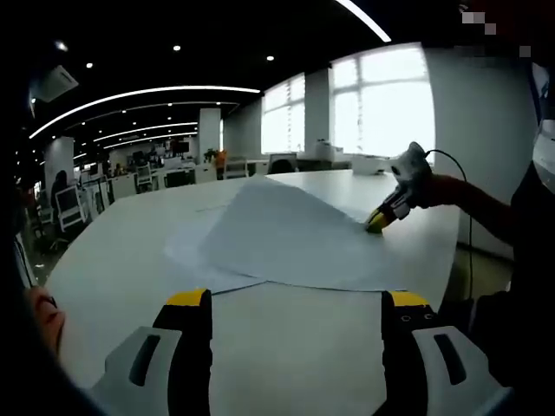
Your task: Organize the stack of printing papers by aligning and flattening the scattered papers on the table
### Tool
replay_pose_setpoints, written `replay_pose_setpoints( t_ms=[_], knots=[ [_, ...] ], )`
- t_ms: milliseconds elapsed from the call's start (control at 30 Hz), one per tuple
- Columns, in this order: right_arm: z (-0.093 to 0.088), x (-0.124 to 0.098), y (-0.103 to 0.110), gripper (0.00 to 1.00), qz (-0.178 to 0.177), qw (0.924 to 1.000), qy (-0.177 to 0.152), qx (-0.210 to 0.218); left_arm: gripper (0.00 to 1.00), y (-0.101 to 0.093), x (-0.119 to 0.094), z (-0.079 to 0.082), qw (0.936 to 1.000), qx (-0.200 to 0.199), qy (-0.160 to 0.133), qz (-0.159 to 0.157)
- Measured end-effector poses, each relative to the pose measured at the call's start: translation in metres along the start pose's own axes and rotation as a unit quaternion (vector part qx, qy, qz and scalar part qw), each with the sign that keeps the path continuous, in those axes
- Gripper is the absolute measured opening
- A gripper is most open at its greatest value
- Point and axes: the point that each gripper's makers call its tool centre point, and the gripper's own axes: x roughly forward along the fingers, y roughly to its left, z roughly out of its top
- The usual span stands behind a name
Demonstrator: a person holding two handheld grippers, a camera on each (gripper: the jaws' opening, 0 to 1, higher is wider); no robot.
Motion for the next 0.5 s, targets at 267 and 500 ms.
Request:
replay_pose_setpoints(
  t_ms=[267, 500],
  knots=[
    [0.021, -0.023, -0.002, 0.00, -0.004, 0.9993, -0.038, 0.000, 0.83, -0.009, 0.008, 0.001, 0.9998, -0.010, -0.006, -0.015],
    [0.028, -0.040, -0.003, 0.00, -0.002, 0.9980, -0.062, 0.013, 0.83, -0.016, 0.017, 0.004, 0.9994, -0.015, -0.013, -0.028]
  ],
)
